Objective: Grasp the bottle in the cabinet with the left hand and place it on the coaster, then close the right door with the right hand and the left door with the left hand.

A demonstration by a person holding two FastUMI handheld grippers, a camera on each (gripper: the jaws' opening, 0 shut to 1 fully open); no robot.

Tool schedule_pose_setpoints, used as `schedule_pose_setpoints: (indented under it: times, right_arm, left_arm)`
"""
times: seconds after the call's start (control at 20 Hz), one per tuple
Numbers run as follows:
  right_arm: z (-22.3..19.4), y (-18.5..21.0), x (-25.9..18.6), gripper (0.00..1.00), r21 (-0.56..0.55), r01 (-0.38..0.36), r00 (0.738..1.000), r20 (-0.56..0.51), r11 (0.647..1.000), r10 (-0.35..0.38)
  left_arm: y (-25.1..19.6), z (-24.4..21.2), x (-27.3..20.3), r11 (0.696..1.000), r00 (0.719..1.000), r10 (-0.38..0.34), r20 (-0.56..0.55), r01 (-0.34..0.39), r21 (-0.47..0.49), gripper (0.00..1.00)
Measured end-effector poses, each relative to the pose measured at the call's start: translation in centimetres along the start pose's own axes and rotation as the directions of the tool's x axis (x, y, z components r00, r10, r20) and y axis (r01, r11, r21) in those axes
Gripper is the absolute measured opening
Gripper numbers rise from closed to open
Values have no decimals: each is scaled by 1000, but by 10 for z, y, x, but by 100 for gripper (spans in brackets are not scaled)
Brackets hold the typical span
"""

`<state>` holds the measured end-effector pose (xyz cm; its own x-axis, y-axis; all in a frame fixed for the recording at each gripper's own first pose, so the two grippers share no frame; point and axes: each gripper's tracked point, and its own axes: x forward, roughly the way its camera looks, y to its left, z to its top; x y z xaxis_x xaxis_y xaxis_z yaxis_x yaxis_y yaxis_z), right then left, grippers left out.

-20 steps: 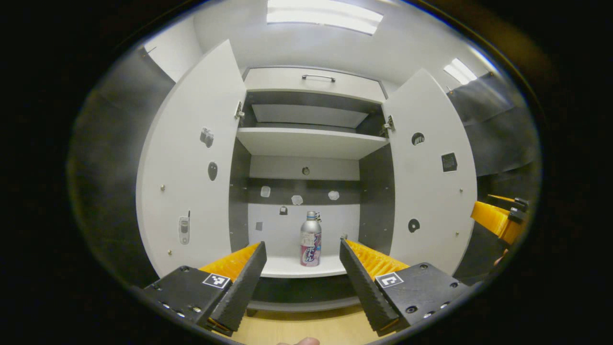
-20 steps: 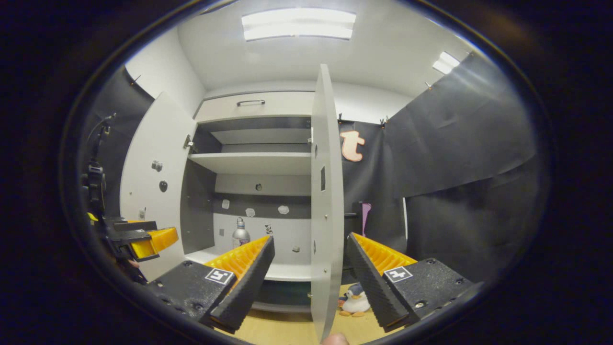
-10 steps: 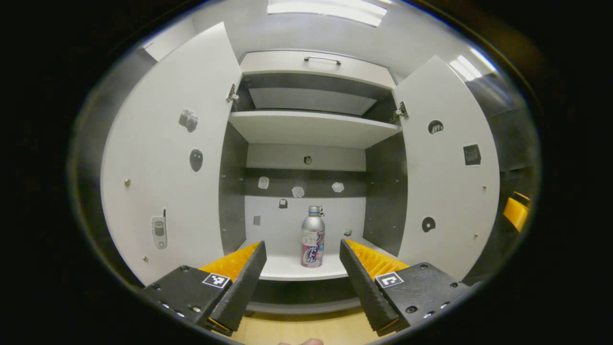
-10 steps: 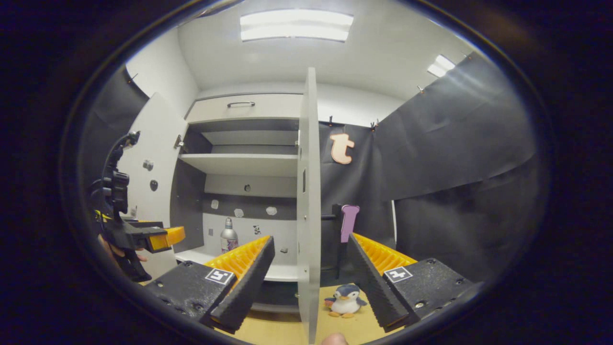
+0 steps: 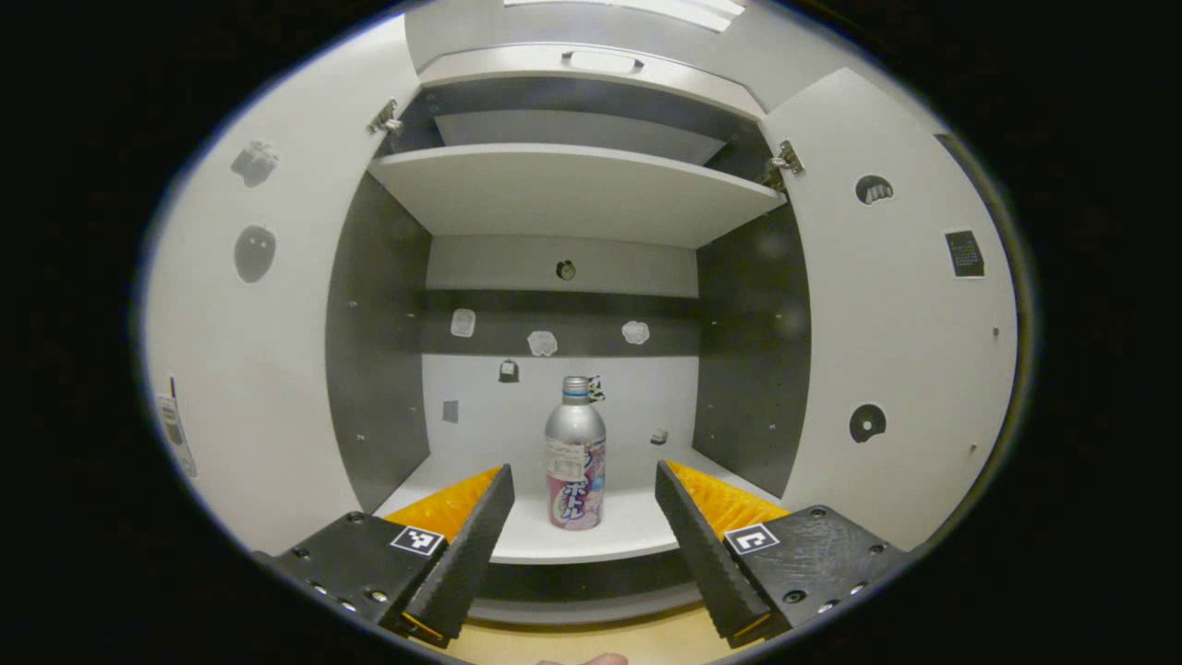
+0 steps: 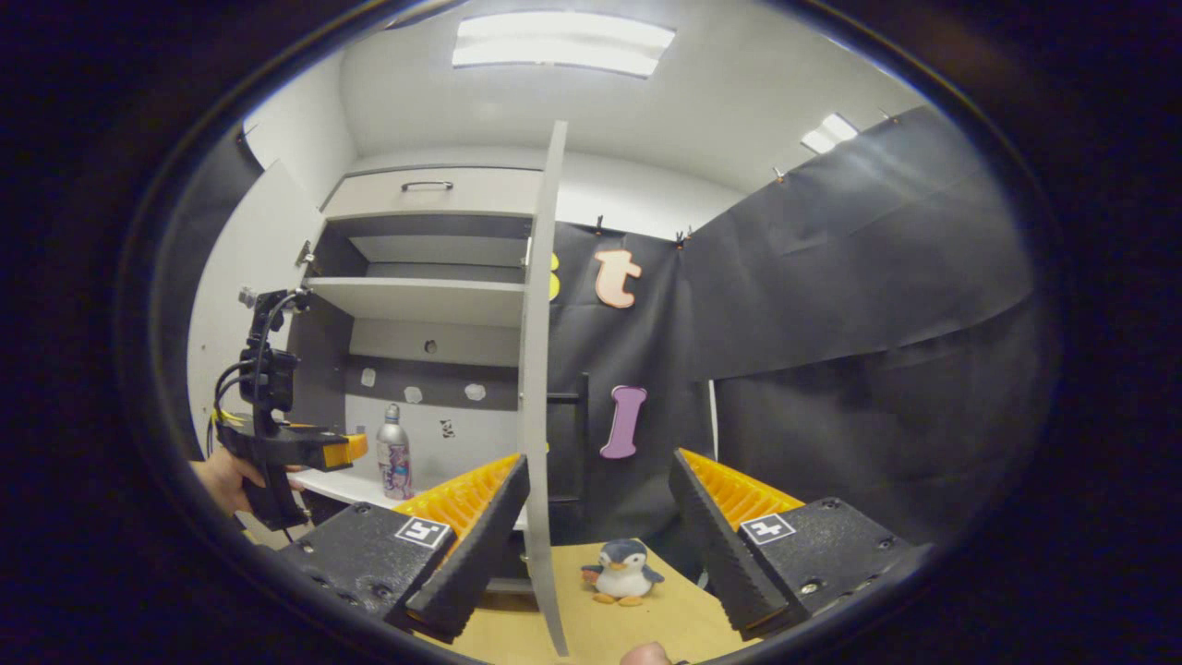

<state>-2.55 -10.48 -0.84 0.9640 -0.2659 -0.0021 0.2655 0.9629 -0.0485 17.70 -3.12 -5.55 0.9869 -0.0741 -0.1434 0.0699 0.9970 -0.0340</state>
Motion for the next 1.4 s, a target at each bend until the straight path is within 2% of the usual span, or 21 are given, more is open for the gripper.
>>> schedule_pose_setpoints:
  times: [0.3, 0.4, 0.6, 0.9, 0.95, 1.0, 1.1, 1.25, 1.3, 1.4]
  right_arm:
    - [-3, -23, 3, 99, -1, 94, 996, -8, 996, -94]
    - [-3, -23, 2, 99, -14, 109, 994, -6, 994, -109]
    - [-4, -25, 3, 99, -17, 132, 991, -11, 991, -132]
    - [-5, -31, 4, 99, -10, 184, 983, -17, 983, -184]
    - [-5, -31, 3, 96, -10, 193, 981, -18, 981, -193]
    - [-4, -32, 4, 99, -10, 200, 980, -18, 980, -200]
    - [-3, -32, 4, 99, -8, 207, 978, -16, 978, -207]
    - [-3, -29, 1, 99, 1, 192, 981, -23, 981, -192]
    - [-3, -28, 0, 96, 2, 184, 983, -27, 983, -184]
    - [-1, -25, -3, 99, 2, 154, 988, -24, 988, -154]
  left_arm:
    - [13, -17, 56, 998, 998, 57, -39, -56, 39, 95]
    - [16, -23, 76, 997, 996, 70, -54, -68, 32, 95]
    - [22, -33, 108, 992, 992, 99, -75, -93, 81, 95]
    - [24, -40, 136, 993, 992, 88, -85, -80, 91, 94]
    - [24, -41, 140, 993, 992, 90, -88, -83, 87, 94]
    - [23, -43, 142, 994, 993, 83, -88, -76, 82, 97]
    - [23, -43, 144, 995, 993, 74, -86, -67, 80, 94]
    - [18, -44, 140, 997, 994, 48, -99, -42, 67, 80]
    - [15, -43, 136, 998, 994, 31, -106, -25, 56, 84]
    - [13, -36, 127, 998, 996, 13, -89, -7, 67, 80]
